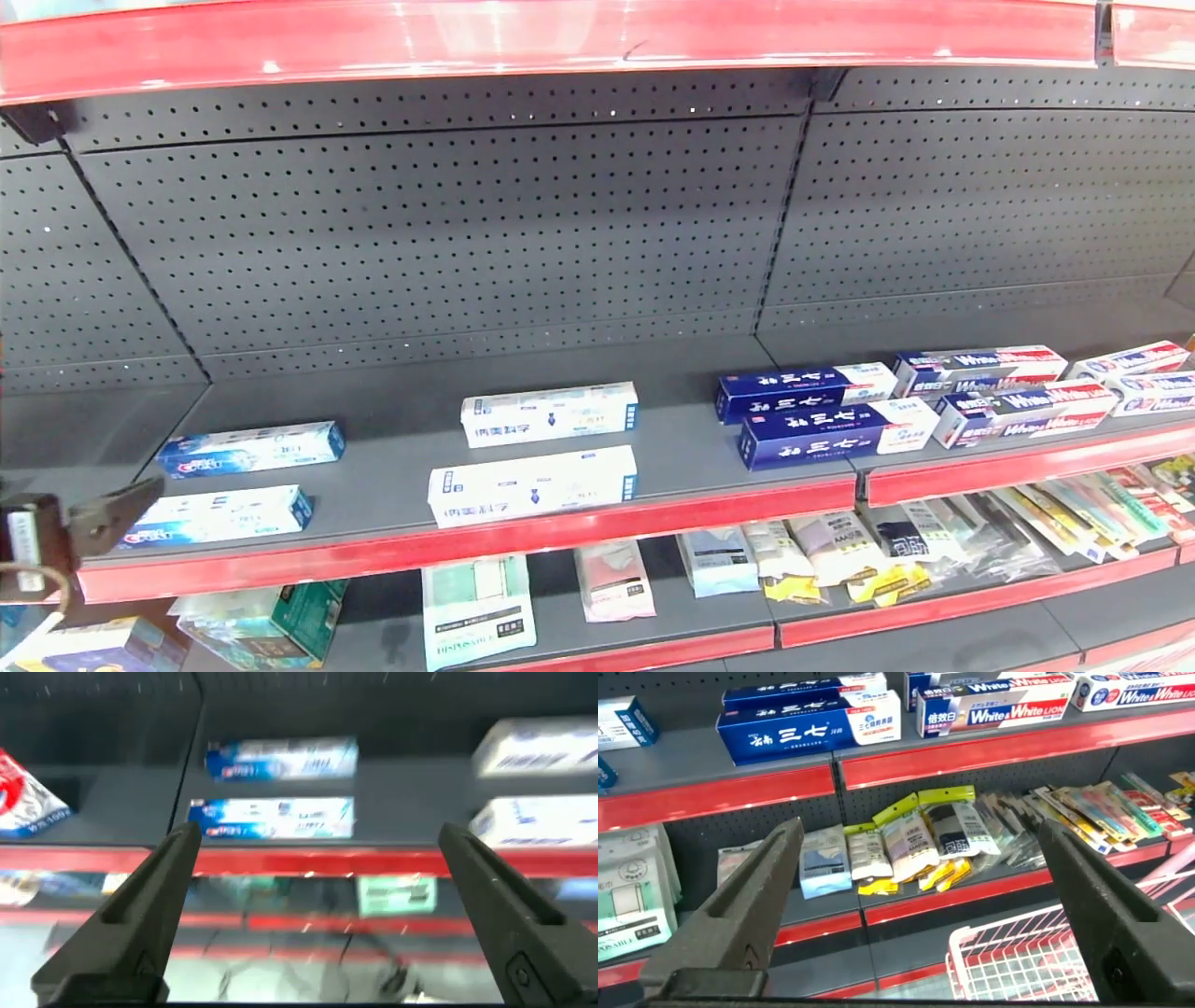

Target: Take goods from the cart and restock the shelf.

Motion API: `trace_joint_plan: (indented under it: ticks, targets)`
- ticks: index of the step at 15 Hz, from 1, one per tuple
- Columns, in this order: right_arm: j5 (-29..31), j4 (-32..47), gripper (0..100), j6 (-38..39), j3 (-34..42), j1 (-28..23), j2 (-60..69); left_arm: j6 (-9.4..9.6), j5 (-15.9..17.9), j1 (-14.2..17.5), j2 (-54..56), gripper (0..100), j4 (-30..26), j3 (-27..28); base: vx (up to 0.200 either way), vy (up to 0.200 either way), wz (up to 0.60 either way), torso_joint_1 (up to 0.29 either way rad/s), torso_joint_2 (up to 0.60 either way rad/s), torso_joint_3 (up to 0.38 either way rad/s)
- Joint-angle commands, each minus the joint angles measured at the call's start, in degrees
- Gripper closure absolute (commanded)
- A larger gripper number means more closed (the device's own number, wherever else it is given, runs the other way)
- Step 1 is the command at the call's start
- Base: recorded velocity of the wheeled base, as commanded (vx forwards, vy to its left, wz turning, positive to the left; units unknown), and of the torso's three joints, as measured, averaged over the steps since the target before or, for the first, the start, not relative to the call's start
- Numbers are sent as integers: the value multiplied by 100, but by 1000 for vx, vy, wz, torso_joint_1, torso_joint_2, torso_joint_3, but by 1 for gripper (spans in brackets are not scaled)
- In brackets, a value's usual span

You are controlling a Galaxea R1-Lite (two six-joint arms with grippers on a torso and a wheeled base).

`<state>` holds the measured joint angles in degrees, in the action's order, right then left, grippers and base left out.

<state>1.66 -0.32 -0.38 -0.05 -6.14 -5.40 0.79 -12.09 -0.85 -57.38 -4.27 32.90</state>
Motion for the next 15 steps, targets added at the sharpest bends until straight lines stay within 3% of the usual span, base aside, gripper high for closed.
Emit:
trace_joint_plan:
  ticks: [1, 5, 9, 15]
  targets:
    - [1, -3, 0, -6, -4, -1, -22, 44, -171, -319, -1820, 0, -48, 278, 0, 0, 0, 0, 0, 0]
    - [1, -3, 0, -6, -4, -1, -22, 53, -171, -864, -2945, 0, 919, 278, 0, 0, 0, 0, 0, 0]
    - [1, -3, 0, -6, -4, -1, -22, 61, -162, -1084, -3420, 0, 998, 366, 0, 0, 0, 0, 0, 0]
    - [1, -3, 0, -6, -4, -1, -22, 61, -144, -1101, -4000, 0, 1086, 603, 0, 0, 0, 0, 0, 0]
